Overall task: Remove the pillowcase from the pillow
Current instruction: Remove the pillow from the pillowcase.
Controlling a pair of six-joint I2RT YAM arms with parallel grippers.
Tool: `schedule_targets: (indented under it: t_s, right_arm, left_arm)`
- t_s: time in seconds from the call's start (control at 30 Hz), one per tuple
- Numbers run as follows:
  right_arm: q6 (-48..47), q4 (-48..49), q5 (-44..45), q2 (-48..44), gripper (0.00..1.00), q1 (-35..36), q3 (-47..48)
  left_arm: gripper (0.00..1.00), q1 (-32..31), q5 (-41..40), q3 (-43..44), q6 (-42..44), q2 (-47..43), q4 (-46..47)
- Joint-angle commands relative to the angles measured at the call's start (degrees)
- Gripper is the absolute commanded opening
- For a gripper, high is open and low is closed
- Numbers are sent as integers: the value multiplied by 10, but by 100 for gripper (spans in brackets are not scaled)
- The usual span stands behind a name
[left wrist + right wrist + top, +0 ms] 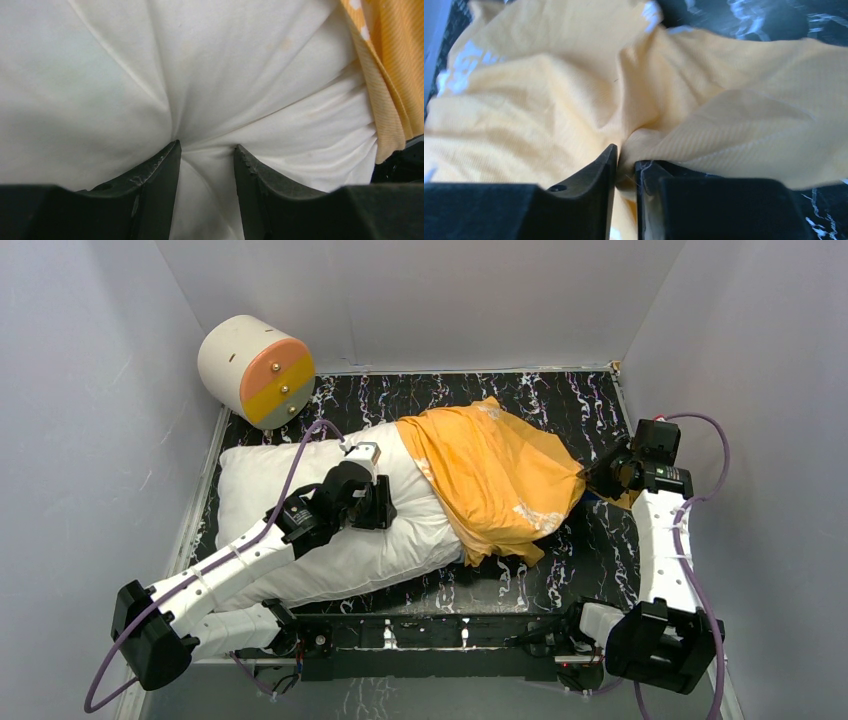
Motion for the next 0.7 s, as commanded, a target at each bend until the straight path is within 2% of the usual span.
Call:
schedule_targets:
  t_s: [0.0,0.03,0.07,0.2,0.33,0.37,0.5,0.6,0.67]
  right_arm:
    - [-107,19,-267,-14,37,-2,-1]
    - [-107,24,-302,-29,50,-2,-18]
    - [-111,32,-324,-46,57,-2,-29]
    - [-132,18,-311,-92,76,-2,-25]
    - [-119,33,-369,-88,95,-1,-25]
    - [-110,43,-385,-85,98,-2,-29]
    - [-78,88,-406,-78,99,1,-38]
    - [-31,115,-336,-87,99,2,-35]
    - [24,204,-297,-107,99,2,-74]
  left_arm:
    - [43,11,-5,-24,27,8,-109]
    - [43,11,-5,-24,27,9,-107]
    - [43,11,-5,-24,27,11,-106]
    - [42,10,-1,-16,31,19,-100]
    - [42,11,-2,-14,33,18,-94]
    - [42,11,-2,-12,33,18,-95]
    - [42,11,-6,-16,29,11,-96]
    - [42,11,-9,-21,21,2,-95]
    - [42,11,-6,-23,23,0,-91]
